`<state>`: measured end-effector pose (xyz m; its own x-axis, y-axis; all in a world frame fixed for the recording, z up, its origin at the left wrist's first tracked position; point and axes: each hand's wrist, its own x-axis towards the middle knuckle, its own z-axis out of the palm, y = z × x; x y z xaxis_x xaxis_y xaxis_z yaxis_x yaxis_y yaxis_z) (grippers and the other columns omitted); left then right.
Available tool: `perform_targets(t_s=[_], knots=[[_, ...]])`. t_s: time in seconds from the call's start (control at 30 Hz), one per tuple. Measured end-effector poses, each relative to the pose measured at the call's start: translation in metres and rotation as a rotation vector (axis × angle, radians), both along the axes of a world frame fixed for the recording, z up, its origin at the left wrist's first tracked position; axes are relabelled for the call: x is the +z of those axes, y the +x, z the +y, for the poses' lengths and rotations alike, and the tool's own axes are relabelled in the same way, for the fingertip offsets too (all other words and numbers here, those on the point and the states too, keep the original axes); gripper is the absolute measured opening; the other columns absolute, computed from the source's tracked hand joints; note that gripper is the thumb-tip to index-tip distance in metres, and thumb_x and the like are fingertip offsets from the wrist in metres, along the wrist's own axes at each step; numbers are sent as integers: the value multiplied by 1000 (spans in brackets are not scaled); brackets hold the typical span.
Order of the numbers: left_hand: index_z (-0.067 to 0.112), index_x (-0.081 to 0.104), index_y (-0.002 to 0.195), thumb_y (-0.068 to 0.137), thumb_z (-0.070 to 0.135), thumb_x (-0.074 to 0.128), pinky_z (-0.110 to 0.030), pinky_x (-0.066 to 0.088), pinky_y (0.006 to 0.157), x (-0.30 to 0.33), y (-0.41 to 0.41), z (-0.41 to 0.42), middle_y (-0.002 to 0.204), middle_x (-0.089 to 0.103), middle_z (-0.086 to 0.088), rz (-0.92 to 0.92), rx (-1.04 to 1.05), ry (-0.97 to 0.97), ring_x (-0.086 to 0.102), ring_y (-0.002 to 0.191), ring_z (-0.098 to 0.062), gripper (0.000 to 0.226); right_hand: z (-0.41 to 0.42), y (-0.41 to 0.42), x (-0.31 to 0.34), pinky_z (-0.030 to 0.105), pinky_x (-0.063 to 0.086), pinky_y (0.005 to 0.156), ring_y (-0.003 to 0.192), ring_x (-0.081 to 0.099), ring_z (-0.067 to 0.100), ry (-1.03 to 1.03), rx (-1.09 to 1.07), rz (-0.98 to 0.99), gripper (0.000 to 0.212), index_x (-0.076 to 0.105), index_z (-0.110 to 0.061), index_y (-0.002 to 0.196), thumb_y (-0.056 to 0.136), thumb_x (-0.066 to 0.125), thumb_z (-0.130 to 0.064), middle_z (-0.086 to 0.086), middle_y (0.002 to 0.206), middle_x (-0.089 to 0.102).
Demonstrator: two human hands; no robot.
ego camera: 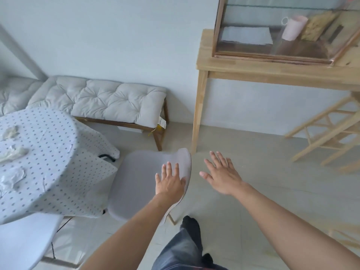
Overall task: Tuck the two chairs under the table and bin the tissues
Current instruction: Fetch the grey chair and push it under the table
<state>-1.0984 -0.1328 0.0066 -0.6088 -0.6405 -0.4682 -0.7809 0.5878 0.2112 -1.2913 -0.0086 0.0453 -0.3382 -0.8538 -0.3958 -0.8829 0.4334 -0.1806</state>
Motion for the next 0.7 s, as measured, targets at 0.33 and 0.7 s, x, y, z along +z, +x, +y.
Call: perform_targets(t_s=[0.33,0.7], knots=[[19,-8,164,110,54,15,-58,3,127,-35,-13,-31,174,-14,-13,-23,242,74,-15,159,-32,69,-100,-38,-9,58,1,126,158,-13,30,13,339,40,75,17,-19,163,104,17,-66,11,173,-9],[18,5,166,110,52,20,-54,13,128,-50,-28,14,175,1,-11,-29,771,144,-4,160,-29,67,-175,-39,-52,54,-7,127,157,-19,26,134,962,-35,77,16,-18,164,104,16,-67,9,172,-11]])
